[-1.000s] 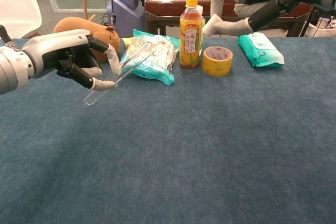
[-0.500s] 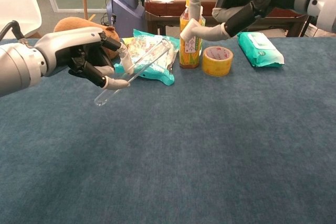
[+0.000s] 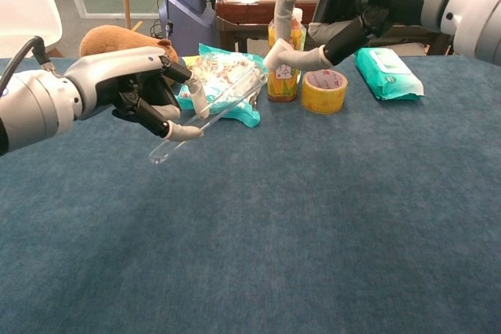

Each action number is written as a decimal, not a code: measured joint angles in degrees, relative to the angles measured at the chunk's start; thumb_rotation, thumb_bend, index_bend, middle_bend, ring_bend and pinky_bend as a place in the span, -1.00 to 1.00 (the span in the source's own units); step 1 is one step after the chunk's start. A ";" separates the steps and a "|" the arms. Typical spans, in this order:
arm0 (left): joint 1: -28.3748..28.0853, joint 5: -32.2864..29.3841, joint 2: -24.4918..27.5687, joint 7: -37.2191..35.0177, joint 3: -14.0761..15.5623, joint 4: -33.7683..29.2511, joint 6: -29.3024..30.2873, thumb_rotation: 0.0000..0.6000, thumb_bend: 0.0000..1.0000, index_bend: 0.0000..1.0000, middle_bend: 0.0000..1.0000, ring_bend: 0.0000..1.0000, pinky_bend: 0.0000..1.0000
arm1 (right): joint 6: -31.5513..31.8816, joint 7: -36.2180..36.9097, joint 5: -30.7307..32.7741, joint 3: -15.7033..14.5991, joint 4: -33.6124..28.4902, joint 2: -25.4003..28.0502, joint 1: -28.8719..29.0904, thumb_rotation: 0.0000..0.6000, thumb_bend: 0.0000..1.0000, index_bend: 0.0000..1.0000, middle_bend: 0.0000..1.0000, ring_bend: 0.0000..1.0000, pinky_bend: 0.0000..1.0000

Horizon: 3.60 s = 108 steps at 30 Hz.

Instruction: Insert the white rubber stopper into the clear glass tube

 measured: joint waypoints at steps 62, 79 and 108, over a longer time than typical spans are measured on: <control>-3.45 -5.49 -0.32 0.56 -0.27 0.94 -1.39 1.00 -0.36 0.27 1.00 1.00 1.00 | -2.36 -0.83 4.14 -0.59 6.37 -4.71 3.41 0.94 -0.11 0.38 1.00 1.00 1.00; -3.52 -5.20 -0.51 -0.17 -0.21 1.62 -1.32 1.00 -0.36 0.28 1.00 1.00 1.00 | -2.73 -0.45 4.29 -0.70 6.74 -4.53 3.68 0.66 -0.53 -0.12 1.00 1.00 1.00; -2.72 1.17 -3.56 3.25 4.20 13.65 0.17 1.00 -0.36 0.29 1.00 1.00 1.00 | 3.36 1.82 -0.55 -0.14 -1.26 7.06 -1.33 0.59 -0.63 -0.23 1.00 1.00 1.00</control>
